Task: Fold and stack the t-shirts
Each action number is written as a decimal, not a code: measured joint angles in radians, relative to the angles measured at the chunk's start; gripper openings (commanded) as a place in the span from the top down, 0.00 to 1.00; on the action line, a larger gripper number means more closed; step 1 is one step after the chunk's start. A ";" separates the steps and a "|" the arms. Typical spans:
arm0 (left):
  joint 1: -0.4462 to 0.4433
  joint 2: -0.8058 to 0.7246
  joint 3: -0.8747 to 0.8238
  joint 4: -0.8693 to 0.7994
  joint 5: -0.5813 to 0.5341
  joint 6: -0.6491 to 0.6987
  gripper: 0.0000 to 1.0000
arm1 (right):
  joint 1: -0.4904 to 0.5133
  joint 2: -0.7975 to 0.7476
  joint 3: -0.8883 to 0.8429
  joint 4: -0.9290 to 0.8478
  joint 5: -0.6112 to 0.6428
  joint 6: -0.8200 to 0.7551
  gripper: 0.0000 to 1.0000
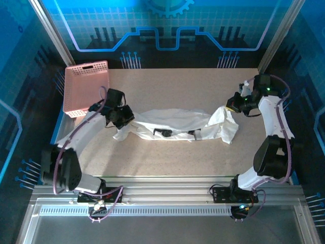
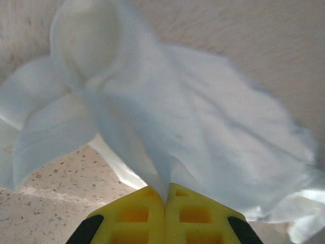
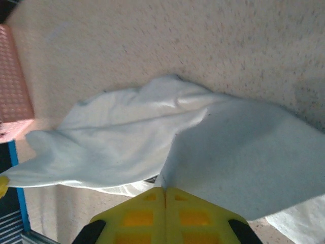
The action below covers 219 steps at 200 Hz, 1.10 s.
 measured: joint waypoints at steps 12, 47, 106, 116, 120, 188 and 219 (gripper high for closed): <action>0.000 -0.040 0.078 -0.030 -0.018 0.018 1.00 | -0.016 -0.042 0.030 -0.001 -0.016 0.015 1.00; 0.001 -0.073 0.357 -0.075 -0.074 0.074 1.00 | -0.035 -0.137 0.197 -0.029 -0.042 0.067 1.00; 0.018 -0.079 0.676 -0.013 -0.113 0.212 1.00 | -0.035 -0.218 0.647 -0.188 -0.037 0.143 1.00; 0.027 -0.087 0.691 0.015 -0.113 0.230 1.00 | -0.036 -0.231 0.702 -0.211 -0.036 0.161 1.00; 0.030 -0.092 0.695 0.023 -0.113 0.235 1.00 | -0.037 -0.236 0.720 -0.219 -0.037 0.167 1.00; 0.059 -0.081 0.859 0.134 -0.110 0.307 1.00 | -0.056 -0.209 1.002 -0.270 -0.092 0.274 1.00; 0.059 0.030 1.003 0.161 -0.084 0.307 1.00 | -0.091 -0.105 1.077 -0.244 -0.130 0.289 1.00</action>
